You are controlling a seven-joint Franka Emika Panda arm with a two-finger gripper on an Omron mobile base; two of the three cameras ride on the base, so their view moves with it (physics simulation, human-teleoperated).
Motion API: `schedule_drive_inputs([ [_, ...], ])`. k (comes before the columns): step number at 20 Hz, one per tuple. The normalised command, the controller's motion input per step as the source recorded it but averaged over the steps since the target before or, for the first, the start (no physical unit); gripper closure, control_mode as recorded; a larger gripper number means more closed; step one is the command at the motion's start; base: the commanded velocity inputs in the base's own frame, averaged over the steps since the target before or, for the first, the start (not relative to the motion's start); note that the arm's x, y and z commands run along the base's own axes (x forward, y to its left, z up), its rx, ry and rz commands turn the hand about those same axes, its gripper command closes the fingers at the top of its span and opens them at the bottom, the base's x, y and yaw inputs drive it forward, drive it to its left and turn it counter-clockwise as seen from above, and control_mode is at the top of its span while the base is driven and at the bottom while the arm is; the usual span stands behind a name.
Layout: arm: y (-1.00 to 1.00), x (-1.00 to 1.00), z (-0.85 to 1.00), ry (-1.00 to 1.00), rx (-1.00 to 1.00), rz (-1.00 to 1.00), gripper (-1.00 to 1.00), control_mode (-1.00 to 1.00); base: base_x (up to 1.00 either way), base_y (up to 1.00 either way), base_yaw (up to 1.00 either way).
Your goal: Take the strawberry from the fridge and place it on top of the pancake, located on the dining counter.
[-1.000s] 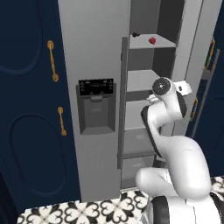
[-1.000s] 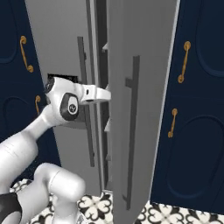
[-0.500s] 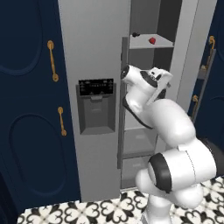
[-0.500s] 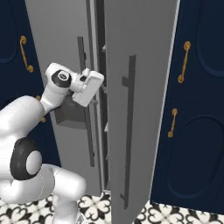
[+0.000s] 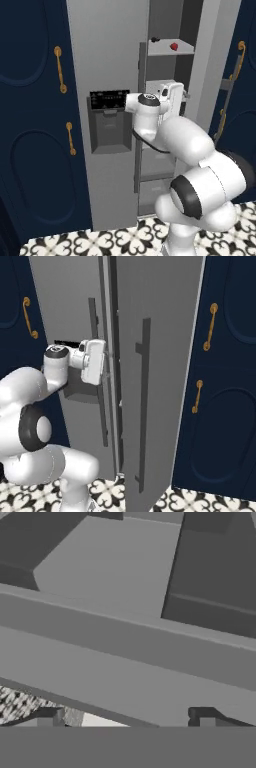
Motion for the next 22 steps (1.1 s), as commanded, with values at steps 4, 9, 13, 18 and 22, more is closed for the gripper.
schedule_drive_inputs([
  [4, 0.24, -0.15, 0.36, 0.16, -0.18, 0.09, -1.0, -1.0, 0.0, 0.0, 0.0],
  [9, -0.24, 0.39, 0.01, 0.34, -0.04, 0.05, -1.0, -1.0, 0.0, 0.0, 0.0],
  [13, -0.02, 0.44, 0.0, 0.33, -0.06, 0.02, -1.0, -1.0, 0.0, 0.0, 0.0],
  [18, -0.31, 0.29, 0.0, 0.36, 0.0, 0.0, -1.0, -1.0, 0.0, 0.0, 0.0],
  [22, -0.65, -0.03, 0.0, 0.2, 0.04, -0.04, -1.0, -1.0, 0.0, 0.0, 0.0],
])
